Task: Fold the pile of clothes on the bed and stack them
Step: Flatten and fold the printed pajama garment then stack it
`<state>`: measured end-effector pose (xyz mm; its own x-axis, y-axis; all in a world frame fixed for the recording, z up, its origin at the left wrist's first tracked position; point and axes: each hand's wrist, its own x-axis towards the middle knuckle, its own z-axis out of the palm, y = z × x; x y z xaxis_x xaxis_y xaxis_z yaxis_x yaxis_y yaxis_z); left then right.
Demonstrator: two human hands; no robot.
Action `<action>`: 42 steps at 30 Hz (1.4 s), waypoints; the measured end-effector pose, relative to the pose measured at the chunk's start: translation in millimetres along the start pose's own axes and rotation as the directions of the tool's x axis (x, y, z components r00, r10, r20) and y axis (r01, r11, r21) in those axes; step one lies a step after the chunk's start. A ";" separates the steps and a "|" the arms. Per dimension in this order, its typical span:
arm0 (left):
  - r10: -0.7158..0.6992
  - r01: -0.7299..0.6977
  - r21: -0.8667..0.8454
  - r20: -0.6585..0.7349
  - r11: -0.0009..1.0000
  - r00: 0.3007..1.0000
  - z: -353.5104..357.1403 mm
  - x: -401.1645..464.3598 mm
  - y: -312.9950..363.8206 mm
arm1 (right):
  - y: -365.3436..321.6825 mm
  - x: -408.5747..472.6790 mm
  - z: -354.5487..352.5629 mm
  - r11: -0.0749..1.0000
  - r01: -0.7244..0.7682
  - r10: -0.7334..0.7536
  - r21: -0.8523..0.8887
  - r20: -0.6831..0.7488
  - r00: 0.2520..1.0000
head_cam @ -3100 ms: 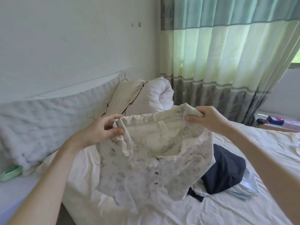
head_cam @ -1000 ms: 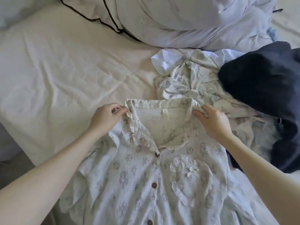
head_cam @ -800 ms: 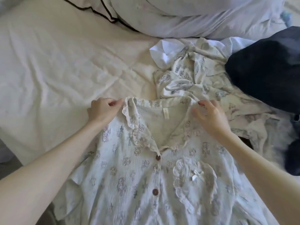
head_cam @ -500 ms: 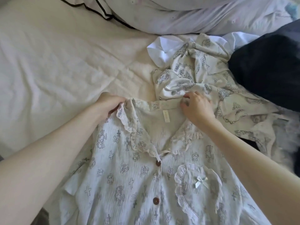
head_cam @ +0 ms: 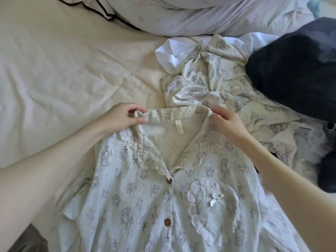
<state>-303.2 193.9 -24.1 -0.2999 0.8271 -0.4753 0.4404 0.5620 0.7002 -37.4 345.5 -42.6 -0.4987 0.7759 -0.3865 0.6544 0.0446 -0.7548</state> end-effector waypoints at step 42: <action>-0.226 -0.122 0.618 0.455 0.777 0.862 234.0 -160.6 40.8 | 127.1 -298.8 -59.7 0.934 -0.307 0.341 0.181 -0.208 0.917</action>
<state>-39.0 84.1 -43.9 0.0269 0.5860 -0.8098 0.9015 0.3358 0.2729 228.8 156.9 8.6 -0.1156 0.8574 -0.5016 0.6617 -0.3101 -0.6826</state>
